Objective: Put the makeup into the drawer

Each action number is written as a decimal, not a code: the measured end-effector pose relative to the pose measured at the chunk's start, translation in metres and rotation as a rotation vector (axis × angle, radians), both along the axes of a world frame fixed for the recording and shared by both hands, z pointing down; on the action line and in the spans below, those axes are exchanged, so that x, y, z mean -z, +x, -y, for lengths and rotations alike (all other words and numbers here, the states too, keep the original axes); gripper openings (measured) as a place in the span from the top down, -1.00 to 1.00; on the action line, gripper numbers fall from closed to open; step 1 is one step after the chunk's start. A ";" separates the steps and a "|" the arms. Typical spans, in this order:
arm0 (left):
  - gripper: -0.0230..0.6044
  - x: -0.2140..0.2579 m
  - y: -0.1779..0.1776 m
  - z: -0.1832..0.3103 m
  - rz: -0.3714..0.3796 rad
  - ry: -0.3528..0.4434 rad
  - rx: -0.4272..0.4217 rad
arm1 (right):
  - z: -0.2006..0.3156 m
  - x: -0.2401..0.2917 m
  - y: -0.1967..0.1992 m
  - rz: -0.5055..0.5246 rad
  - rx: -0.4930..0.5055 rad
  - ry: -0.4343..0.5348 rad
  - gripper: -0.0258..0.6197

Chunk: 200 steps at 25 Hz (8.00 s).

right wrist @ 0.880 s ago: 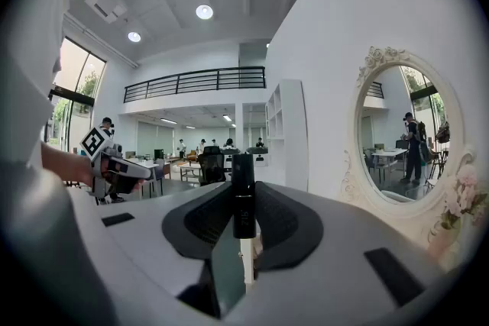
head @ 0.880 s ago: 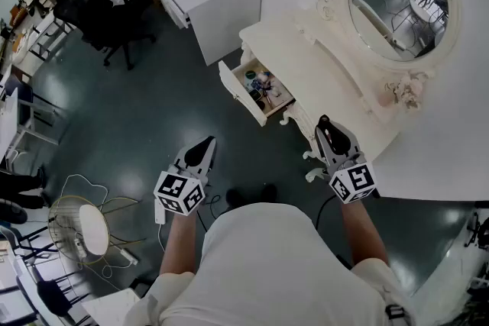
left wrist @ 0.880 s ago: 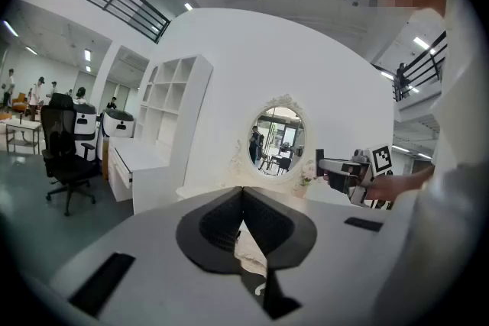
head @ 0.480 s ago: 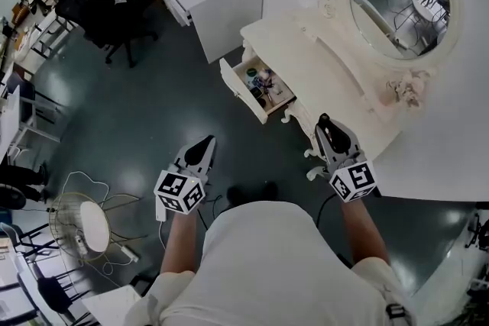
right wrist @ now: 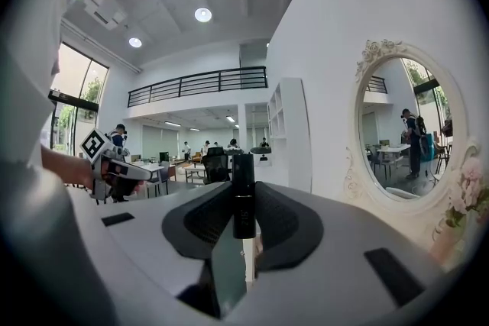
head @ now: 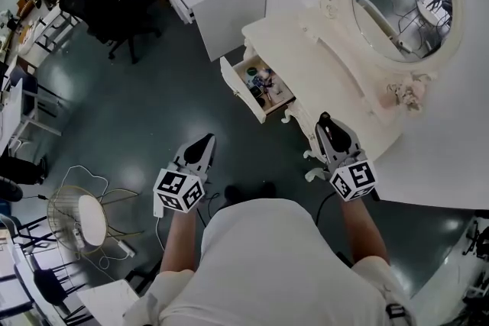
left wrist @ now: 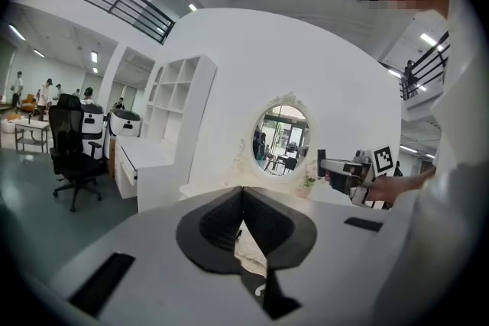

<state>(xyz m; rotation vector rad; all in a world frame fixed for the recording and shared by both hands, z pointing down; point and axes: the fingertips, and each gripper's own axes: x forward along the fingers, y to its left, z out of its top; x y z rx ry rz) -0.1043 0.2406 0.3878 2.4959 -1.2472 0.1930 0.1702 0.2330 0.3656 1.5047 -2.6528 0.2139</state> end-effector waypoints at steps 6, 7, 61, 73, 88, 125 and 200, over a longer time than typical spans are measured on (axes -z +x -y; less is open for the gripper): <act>0.87 -0.006 0.013 -0.001 0.010 -0.006 0.023 | 0.005 -0.005 0.008 -0.017 0.034 0.003 0.60; 0.87 -0.006 0.015 -0.002 0.012 -0.006 0.028 | 0.005 -0.005 0.010 -0.018 0.041 0.003 0.60; 0.87 -0.035 -0.064 0.195 -0.047 -0.072 -0.185 | 0.146 -0.024 -0.088 -0.065 -0.116 -0.085 0.60; 0.87 -0.042 -0.080 0.229 -0.050 -0.083 -0.236 | 0.163 -0.026 -0.106 -0.081 -0.148 -0.107 0.60; 0.87 -0.049 -0.063 0.277 -0.003 -0.107 -0.198 | 0.227 -0.044 -0.091 -0.042 -0.092 -0.130 0.60; 0.87 -0.099 0.027 0.398 0.120 -0.215 -0.373 | 0.329 -0.154 -0.052 0.017 -0.120 -0.368 0.60; 0.87 -0.292 0.029 0.450 0.204 -0.545 -0.752 | 0.332 -0.502 -0.130 -0.243 -0.263 -1.095 0.45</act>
